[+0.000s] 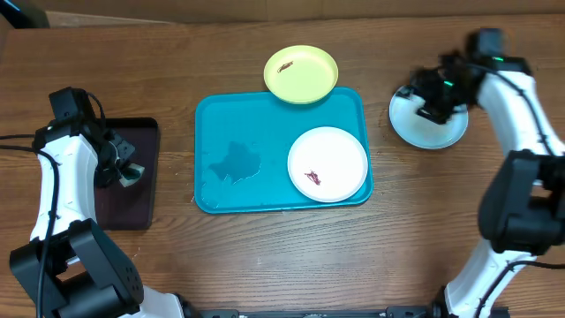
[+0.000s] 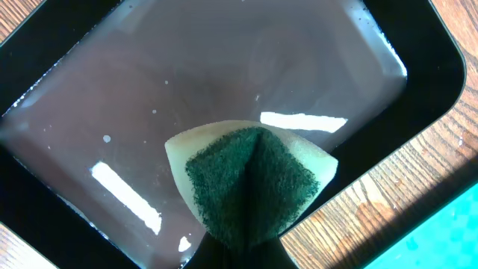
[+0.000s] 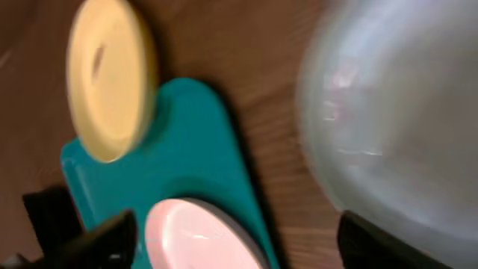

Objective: Clean dirty plates on tray and stack at the side
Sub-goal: 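Grasp the yellow plate rim with the right gripper and drag it center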

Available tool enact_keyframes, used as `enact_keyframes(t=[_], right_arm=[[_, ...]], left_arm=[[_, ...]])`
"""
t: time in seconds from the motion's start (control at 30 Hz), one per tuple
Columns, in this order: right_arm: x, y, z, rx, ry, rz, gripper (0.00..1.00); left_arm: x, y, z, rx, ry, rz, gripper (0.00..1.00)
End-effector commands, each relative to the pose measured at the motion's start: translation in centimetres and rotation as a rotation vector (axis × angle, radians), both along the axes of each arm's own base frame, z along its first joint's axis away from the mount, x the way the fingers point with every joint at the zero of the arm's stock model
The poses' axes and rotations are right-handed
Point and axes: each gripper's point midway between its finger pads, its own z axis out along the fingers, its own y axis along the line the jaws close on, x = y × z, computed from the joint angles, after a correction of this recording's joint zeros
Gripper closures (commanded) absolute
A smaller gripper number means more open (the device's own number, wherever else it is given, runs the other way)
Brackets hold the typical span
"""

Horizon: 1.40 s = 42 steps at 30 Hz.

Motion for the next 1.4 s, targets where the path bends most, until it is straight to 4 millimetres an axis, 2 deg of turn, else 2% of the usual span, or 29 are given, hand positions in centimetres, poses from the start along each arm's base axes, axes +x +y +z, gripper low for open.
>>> enact_keyframes(t=[0.0,0.2,0.33,0.47,0.9,0.97,1.07,1.27,1.37], right_arm=[[1.2,5.0,3.0,-0.049,-0.100,0.039,0.09],[2.9,9.0,0.2,-0.210,-0.084,-0.186,0.12],[3.8,12.7,-1.4,-0.173,-0.103,-0.203,0.19],[4.5,15.3,-2.8,-0.143,-0.125,-0.200,0.23],[4.8,16.4,-7.1,-0.111,-0.047,-0.308,0.26],[4.9,16.9,-7.6,-0.090,-0.039,-0.297,0.32],[4.9,17.1,-7.7,-0.084,-0.039,-0.291,0.49],[4.7,17.3,-7.8,-0.083,-0.035,-0.284,0.68],[4.5,18.1,-7.6,-0.064,-0.036,-0.234,0.82]], left_arm=[[0.0,-0.1,-0.3,-0.004,0.009,-0.019,0.96],[-0.1,-0.1,-0.4,-0.005,0.011,-0.019,0.96],[-0.2,-0.1,-0.4,-0.008,0.017,-0.019,0.96],[-0.2,-0.2,-0.4,-0.008,0.018,-0.019,0.96],[-0.2,-0.3,-0.4,-0.014,0.017,-0.020,0.96],[-0.2,-0.3,-0.4,-0.014,0.017,-0.020,0.96],[-0.2,-0.3,-0.4,-0.014,0.017,-0.020,0.96],[-0.1,-0.2,-0.4,-0.013,0.013,-0.021,0.96],[-0.1,-0.2,-0.4,-0.013,0.013,-0.021,0.96]])
